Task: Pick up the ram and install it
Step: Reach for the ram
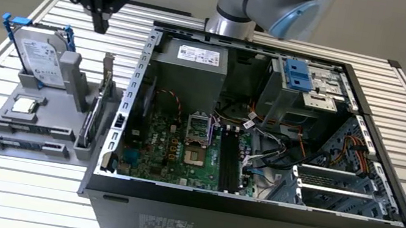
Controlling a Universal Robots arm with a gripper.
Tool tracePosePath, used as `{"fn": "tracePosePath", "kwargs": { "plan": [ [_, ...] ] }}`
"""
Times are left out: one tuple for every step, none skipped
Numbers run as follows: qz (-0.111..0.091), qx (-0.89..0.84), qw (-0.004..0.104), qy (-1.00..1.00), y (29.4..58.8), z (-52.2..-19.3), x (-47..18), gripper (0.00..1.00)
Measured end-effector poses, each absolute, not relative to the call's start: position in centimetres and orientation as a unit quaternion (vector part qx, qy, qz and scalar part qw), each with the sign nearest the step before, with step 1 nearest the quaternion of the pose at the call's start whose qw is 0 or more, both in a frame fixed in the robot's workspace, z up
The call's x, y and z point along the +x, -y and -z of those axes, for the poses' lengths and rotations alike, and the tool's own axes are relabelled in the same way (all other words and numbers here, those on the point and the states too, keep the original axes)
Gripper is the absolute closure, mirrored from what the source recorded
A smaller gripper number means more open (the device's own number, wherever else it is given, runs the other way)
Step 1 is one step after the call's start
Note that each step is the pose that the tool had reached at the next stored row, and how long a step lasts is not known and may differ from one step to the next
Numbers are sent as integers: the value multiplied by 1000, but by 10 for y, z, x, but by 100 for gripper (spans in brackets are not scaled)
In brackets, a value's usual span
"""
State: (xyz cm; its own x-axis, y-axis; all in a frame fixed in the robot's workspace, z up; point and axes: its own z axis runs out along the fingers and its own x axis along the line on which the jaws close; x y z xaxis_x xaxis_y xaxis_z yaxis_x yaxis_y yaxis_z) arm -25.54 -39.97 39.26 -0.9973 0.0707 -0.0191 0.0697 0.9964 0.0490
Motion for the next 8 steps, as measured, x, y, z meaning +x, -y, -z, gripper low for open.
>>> {"fn": "tracePosePath", "kwargs": {
  "plan": [
    [-24,35,10,-999,400,-393,-257,100],
    [-24,35,10,-999,400,-393,-258,100],
    [-24,35,10,-999,400,-393,-260,100],
    [-24,35,10,-999,400,-393,-261,100],
    [-24,35,10,-999,400,-393,-263,100],
    [-24,35,10,-999,400,-393,-264,100],
    [-24,35,10,-999,400,-393,-266,100],
    [-24,35,10,-999,400,-393,-268,100]
  ]
}}
